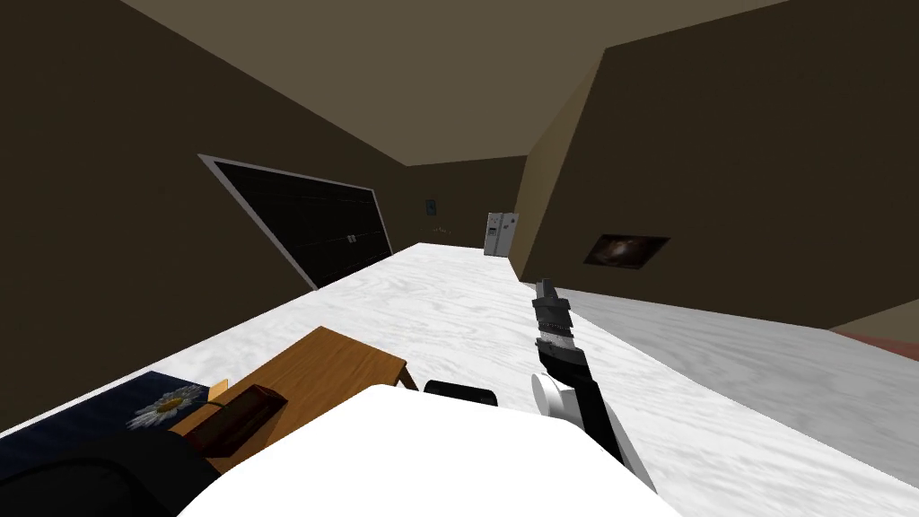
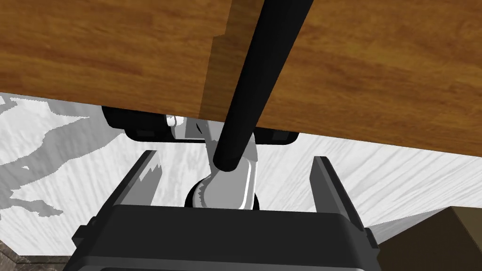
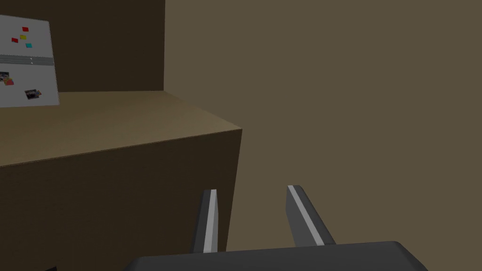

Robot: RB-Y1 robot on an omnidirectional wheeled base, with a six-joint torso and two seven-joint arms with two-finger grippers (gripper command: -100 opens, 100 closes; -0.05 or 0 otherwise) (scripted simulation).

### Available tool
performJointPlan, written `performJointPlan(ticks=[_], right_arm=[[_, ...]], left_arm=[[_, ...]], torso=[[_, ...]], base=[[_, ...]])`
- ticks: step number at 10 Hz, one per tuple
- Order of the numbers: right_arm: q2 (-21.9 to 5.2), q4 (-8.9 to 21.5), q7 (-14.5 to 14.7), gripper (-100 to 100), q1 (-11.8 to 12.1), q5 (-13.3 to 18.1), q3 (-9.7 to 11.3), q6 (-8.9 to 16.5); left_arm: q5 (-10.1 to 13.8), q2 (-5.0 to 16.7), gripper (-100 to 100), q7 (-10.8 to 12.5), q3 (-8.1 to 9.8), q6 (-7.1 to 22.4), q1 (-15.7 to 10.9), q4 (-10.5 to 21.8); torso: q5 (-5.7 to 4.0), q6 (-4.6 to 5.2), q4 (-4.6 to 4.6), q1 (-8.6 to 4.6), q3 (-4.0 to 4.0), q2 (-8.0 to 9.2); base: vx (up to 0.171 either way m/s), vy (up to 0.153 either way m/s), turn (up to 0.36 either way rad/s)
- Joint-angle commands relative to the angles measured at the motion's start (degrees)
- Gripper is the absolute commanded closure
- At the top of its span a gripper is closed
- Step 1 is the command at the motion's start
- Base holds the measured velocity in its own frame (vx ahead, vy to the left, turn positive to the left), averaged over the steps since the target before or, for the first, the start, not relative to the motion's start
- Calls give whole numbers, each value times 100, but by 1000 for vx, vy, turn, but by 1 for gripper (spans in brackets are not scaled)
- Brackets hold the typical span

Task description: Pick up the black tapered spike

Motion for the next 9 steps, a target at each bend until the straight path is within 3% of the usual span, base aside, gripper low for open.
performJointPlan(ticks=[1,3,6,9], right_arm=[[0,0,0,0,0,0,0,0],[0,0,0,0,1,0,-1,0],[0,0,0,0,0,0,0,0],[0,0,0,0,1,0,0,0]], left_arm=[[-286,118,-100,-25,-150,60,-65,238],[-297,118,-100,-25,-150,60,-65,238],[-680,358,-100,-61,-342,156,-112,532],[-845,420,-100,-39,-394,210,-93,590]], torso=[[0,0,0,0,0,0],[3,-3,-1,7,-4,-6],[1,-1,-1,3,-4,-7],[3,-2,-1,4,-4,-7]], base=[[46,50,-201],[28,31,-8],[41,33,-96],[31,35,-47]])
